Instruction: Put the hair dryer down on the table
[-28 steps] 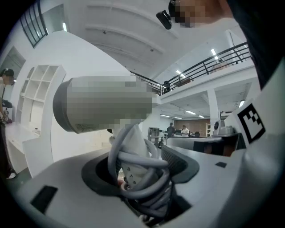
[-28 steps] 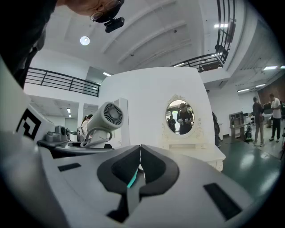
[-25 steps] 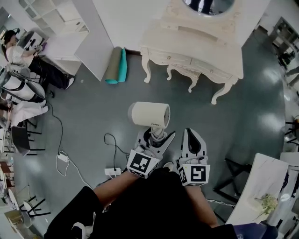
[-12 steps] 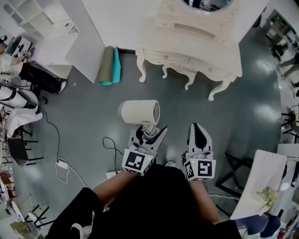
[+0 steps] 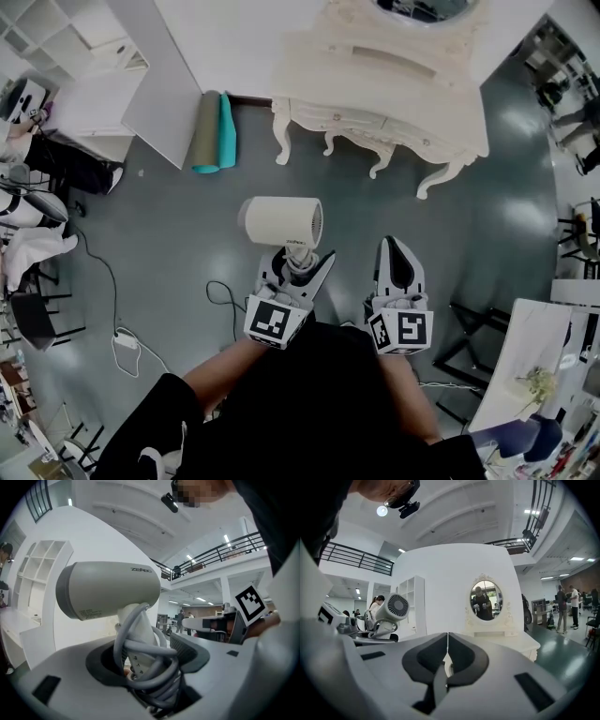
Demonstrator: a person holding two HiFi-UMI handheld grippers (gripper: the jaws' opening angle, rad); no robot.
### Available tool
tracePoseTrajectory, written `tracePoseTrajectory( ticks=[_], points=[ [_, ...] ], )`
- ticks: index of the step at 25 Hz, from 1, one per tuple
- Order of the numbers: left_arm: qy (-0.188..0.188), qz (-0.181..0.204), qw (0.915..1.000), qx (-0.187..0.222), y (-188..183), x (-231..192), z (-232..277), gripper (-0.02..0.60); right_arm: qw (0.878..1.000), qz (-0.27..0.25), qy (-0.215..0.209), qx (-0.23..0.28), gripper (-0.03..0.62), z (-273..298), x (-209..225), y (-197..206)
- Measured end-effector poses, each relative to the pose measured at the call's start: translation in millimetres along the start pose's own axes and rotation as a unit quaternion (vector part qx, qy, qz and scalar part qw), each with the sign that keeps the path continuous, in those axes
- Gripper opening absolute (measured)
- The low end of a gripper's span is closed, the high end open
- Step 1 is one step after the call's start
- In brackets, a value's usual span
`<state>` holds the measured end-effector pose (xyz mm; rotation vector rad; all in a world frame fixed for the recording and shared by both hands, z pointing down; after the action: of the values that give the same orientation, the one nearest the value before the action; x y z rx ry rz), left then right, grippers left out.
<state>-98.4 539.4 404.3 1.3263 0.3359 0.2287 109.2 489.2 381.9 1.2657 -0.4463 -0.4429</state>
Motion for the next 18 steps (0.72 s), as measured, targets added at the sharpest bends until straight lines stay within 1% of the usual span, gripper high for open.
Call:
tracePoseTrajectory(
  ticks=[4, 10, 13, 18],
  points=[
    [0.007, -0.011, 0.9999, -0.008, 6, -29, -1, 0.291, 1.0, -0.003, 0.007, -0.005, 0.02, 18, -15, 3],
    [-0.01, -0.036, 0.9993, -0.004, 8, -62, -5, 0.291, 1.0, -0.017, 0.008, -0.025, 0.02, 36, -25, -2],
    [-0.012, -0.04, 0.9991, -0.007, 8, -72, -2, 0.291, 0.999, -0.019, 0.018, -0.028, 0.02, 38, -19, -8],
    [-0.013, -0.033, 0.9993, -0.011, 8, -75, 4, 0.291, 0.999, -0.02, 0.044, -0.025, 0.02, 43, -1, -10]
  ],
)
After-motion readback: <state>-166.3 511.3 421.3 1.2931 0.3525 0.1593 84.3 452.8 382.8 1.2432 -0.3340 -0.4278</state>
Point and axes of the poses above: the fingertips, and each gripper's own axes: z forward along the fingers, x to its right, y out of its underside, the point moved 10 cm from there along -z, backward along the fingers, and after that the axes turned 8 degrees about -x, right-handed, at the moved point
